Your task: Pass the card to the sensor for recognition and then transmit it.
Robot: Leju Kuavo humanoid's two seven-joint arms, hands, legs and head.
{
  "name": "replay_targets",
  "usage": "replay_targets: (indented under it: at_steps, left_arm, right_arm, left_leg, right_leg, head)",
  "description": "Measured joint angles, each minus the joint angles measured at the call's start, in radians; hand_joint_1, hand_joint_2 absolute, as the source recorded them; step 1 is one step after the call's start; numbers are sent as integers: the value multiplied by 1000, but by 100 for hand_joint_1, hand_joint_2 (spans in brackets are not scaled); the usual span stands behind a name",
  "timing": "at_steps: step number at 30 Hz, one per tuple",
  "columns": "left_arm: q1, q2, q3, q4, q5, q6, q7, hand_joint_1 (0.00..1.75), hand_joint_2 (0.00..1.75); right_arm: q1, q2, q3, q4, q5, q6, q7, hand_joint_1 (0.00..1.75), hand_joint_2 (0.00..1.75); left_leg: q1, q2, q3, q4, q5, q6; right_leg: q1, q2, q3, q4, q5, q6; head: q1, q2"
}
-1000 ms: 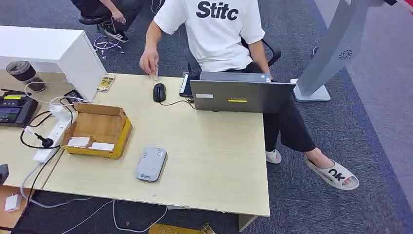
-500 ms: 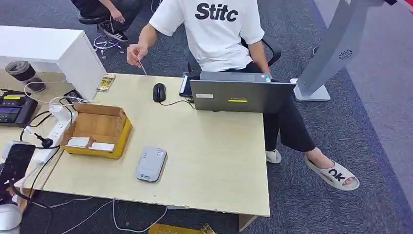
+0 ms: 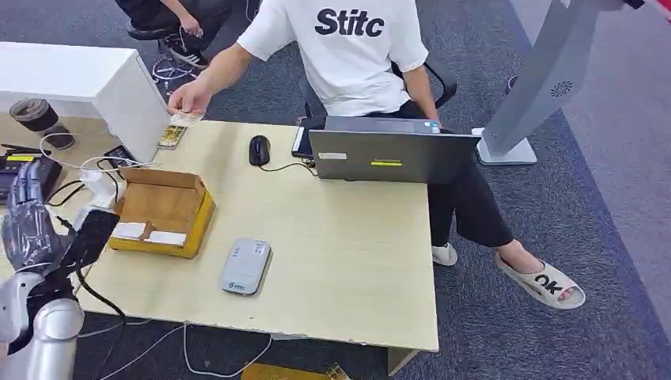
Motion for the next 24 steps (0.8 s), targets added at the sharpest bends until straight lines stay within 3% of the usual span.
replay_targets:
  at_steps: [9, 24]
  left_arm:
    - [-74, 0, -128, 39, -66, 5, 20, 0, 175]
    - [-77, 2, -201, 65, -140, 23, 29, 0, 175]
  right_arm:
    - [-2, -8, -1, 0, 6, 1, 16, 0, 175]
    - [-4, -10, -1, 5, 34, -2, -15, 0, 175]
  left_leg:
    - [0, 0, 0, 0, 0, 0]
    - [0, 0, -1, 0, 0, 0]
  right_leg:
    - [0, 1, 0, 0, 0, 0]
    - [0, 1, 0, 0, 0, 0]
  head:
    - [0, 0]
    - [0, 0]
